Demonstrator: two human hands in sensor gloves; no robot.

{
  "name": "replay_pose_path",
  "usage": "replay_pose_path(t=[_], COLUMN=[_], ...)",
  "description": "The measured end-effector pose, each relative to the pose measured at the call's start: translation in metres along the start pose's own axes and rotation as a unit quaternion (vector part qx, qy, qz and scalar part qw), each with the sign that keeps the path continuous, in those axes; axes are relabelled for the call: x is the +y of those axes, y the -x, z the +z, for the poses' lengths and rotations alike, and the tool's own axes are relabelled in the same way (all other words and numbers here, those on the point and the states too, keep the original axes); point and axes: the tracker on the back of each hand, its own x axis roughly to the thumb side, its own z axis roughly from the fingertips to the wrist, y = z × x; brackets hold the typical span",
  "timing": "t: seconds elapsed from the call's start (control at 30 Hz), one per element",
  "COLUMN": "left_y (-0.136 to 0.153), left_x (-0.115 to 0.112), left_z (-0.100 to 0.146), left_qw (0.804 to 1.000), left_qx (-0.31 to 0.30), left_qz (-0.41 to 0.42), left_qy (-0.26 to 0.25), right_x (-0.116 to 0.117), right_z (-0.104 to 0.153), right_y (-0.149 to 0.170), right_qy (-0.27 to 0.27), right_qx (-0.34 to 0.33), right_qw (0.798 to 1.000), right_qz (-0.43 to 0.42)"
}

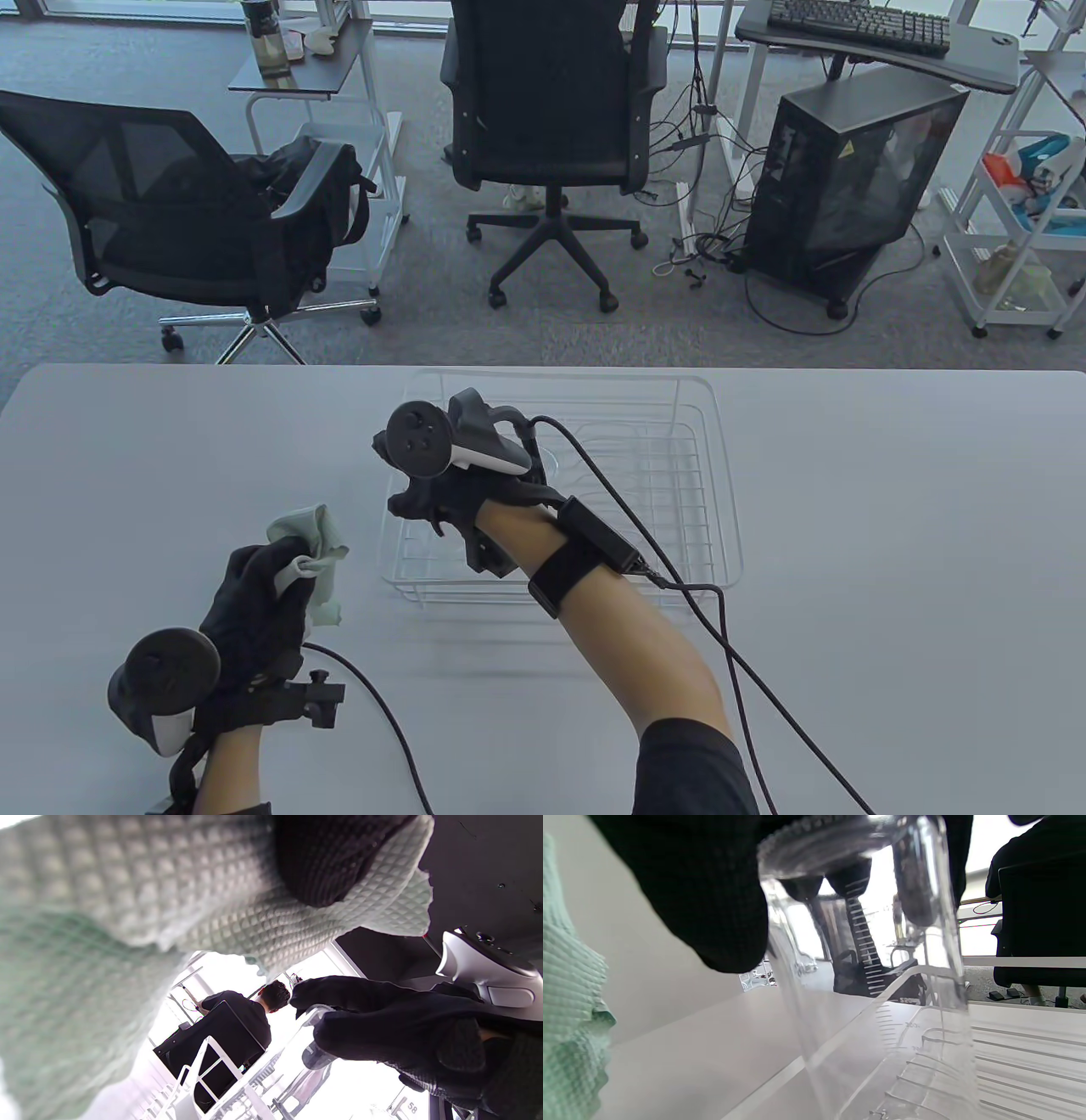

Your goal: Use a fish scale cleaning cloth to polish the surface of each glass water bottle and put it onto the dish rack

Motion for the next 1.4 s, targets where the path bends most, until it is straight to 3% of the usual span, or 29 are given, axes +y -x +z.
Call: replay_pose_path(t=[0.23, 0.73, 1.4], left_y=[-0.001, 0.0, 0.001], left_x=[0.0, 0.0, -0.001], left_z=[0.0, 0.0, 0.0], left_qw=[1.0, 1.0, 1.0], left_qx=[-0.002, -0.004, 0.004], left_qz=[0.0, -0.001, -0.003], left_qy=[0.002, 0.005, 0.012], right_x=[0.013, 0.013, -0.004], right_z=[-0.003, -0.001, 0.018], right_y=[0.002, 0.004, 0.0], right_qy=[-0.016, -0.014, 0.004], right_qx=[0.016, 0.024, -0.004], right_qw=[0.999, 0.999, 0.999], right_qz=[0.026, 0.026, 0.039])
